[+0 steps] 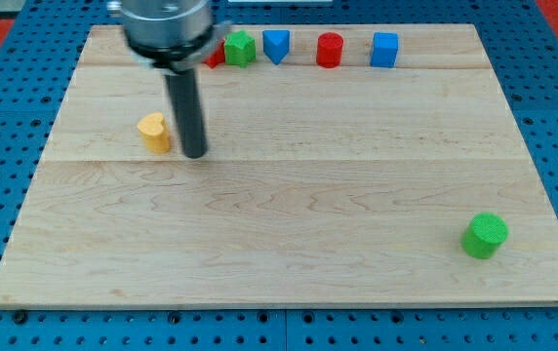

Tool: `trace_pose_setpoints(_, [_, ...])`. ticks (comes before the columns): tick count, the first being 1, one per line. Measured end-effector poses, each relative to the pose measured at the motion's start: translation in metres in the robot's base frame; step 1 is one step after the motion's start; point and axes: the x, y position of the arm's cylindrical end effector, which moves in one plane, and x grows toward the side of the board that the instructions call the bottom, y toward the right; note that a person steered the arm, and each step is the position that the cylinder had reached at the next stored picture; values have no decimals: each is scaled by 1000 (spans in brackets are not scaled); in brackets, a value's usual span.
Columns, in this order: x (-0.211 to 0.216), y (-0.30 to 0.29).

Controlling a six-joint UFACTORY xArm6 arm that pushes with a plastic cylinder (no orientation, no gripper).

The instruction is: Push the yellow heart to the top left

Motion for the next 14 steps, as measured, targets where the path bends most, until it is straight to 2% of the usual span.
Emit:
trace_pose_setpoints(1, [-60,-39])
trace_pose_setpoints(2, [-74,-67])
trace_pose_setpoints(3, [-40,-19])
trace_pose_setpoints(4, [-15,-40])
trace_pose_setpoints(6, [-72,-96])
trace_pose_setpoints(8, [-61,-116])
trace_pose_setpoints(9, [-83,-125])
trace_pose_setpoints(10, [-115,-125])
trace_pose_setpoints(11, [-123,-124])
trace_pose_setpoints(13, [-174,-110])
trace_pose_setpoints(14, [-173,-109])
